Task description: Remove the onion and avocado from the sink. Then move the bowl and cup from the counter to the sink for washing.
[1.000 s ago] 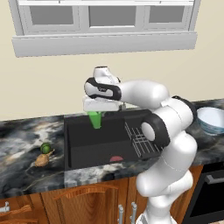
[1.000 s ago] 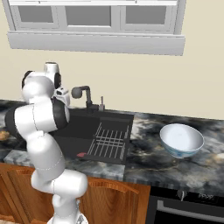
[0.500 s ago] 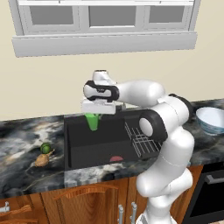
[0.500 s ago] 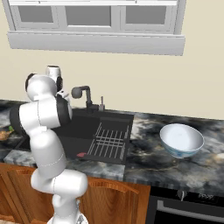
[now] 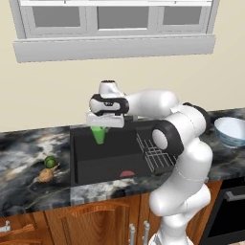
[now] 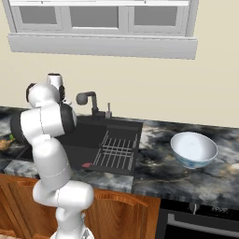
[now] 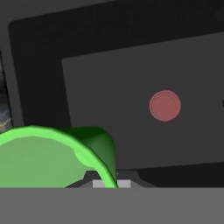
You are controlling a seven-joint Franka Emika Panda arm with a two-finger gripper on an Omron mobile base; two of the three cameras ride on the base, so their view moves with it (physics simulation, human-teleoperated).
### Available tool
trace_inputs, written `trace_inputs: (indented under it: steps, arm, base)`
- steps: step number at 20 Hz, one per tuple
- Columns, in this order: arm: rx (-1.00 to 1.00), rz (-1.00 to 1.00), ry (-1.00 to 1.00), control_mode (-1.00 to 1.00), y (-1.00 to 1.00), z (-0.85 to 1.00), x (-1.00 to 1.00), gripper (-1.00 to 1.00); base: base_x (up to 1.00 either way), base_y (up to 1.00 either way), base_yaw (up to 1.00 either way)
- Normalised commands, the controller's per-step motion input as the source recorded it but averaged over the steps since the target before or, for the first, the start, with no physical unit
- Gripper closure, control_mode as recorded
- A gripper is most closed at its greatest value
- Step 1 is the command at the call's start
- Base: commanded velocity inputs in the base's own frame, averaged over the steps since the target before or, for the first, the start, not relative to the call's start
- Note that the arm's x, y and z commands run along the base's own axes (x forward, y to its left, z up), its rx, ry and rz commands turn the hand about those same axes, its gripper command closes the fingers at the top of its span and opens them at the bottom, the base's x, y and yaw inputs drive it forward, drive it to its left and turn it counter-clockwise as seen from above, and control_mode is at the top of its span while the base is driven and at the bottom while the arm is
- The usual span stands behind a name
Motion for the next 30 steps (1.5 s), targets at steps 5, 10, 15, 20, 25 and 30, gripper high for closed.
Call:
trace_inputs:
  steps: [5, 10, 15, 20, 25, 30]
  arm:
    - [0.08, 0.0, -0.08, -1.0, 0.05, -0.19, 0.05, 1.0]
    - [0.08, 0.0, -0.02, -1.0, 0.08, -0.21, 0.07, 1.0]
    - [0.01, 0.0, -0.01, -1.0, 0.08, -0.22, 0.09, 1.0]
    - [0.0, 0.0, 0.0, -1.0, 0.06, -0.2, 0.09, 1.0]
    - [0.0, 0.0, 0.0, -1.0, 0.07, -0.22, 0.11, 1.0]
    - [0.0, 0.0, 0.0, -1.0, 0.05, -0.23, 0.11, 1.0]
  base:
    - [0.0, 0.0, 0.0]
    - [0.0, 0.0, 0.0]
    - [0.0, 0.0, 0.0]
    - [0.0, 0.0, 0.0]
    - [0.0, 0.0, 0.0]
    - [0.0, 0.0, 0.0]
